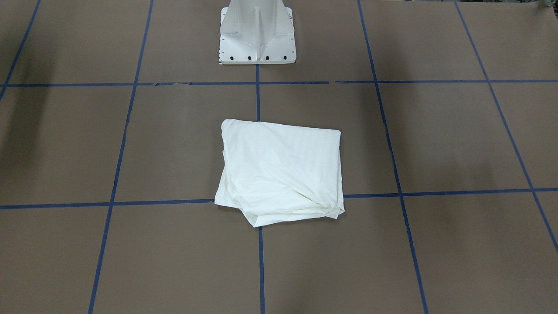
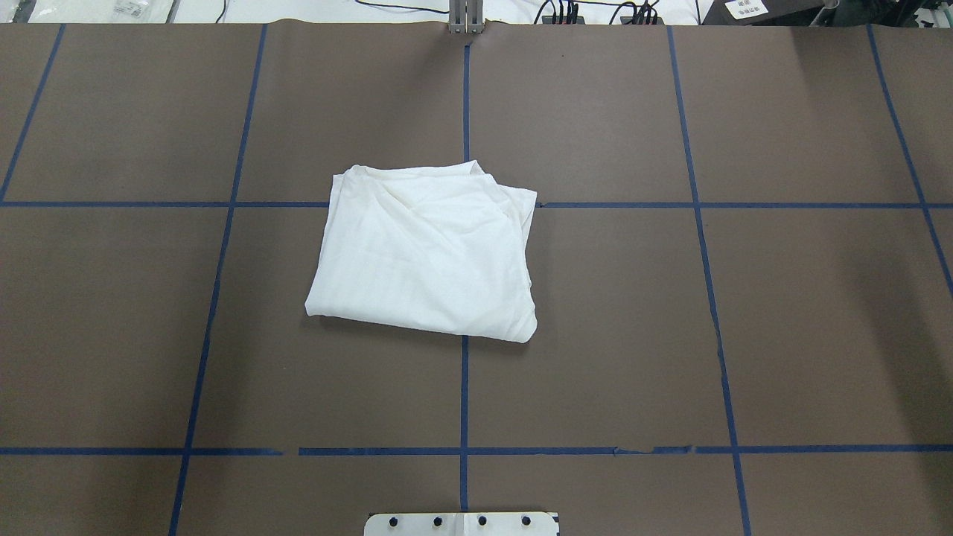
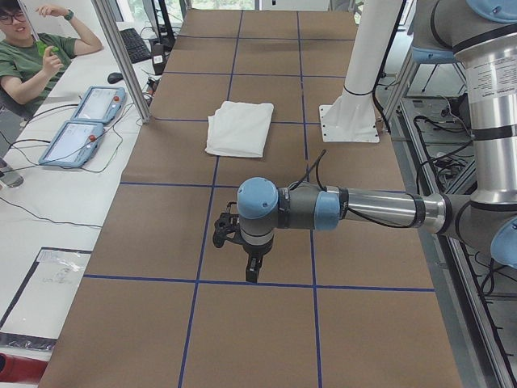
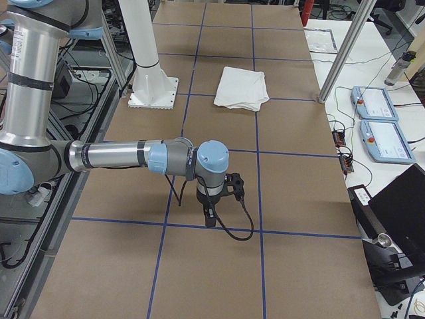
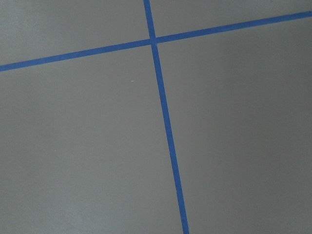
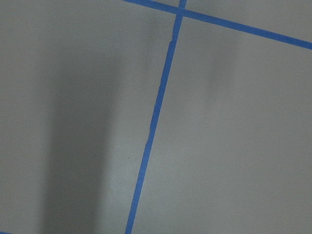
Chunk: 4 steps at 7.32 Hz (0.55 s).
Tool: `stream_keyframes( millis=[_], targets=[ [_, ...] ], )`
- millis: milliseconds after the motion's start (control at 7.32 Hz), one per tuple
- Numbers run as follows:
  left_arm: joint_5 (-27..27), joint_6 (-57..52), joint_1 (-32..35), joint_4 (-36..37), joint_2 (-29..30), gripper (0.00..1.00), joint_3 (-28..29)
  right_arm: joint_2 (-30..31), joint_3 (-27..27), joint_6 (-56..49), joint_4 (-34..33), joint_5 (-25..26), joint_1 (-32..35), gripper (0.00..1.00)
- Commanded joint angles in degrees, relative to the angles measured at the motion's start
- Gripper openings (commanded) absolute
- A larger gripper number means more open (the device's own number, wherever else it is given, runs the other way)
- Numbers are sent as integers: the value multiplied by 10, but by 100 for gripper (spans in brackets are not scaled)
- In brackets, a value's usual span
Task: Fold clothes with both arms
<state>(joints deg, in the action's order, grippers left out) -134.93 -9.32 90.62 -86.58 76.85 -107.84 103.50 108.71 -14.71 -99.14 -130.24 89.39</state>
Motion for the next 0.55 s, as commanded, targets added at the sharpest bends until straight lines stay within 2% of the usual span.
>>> stream_keyframes(
  millis=[0,410],
  targets=[
    [0,1,0,1,0,100,1,0,0,-1,0,0,0,100],
    [0,1,0,1,-1,100,5,-1,1,0,0,0,0,100]
  ],
)
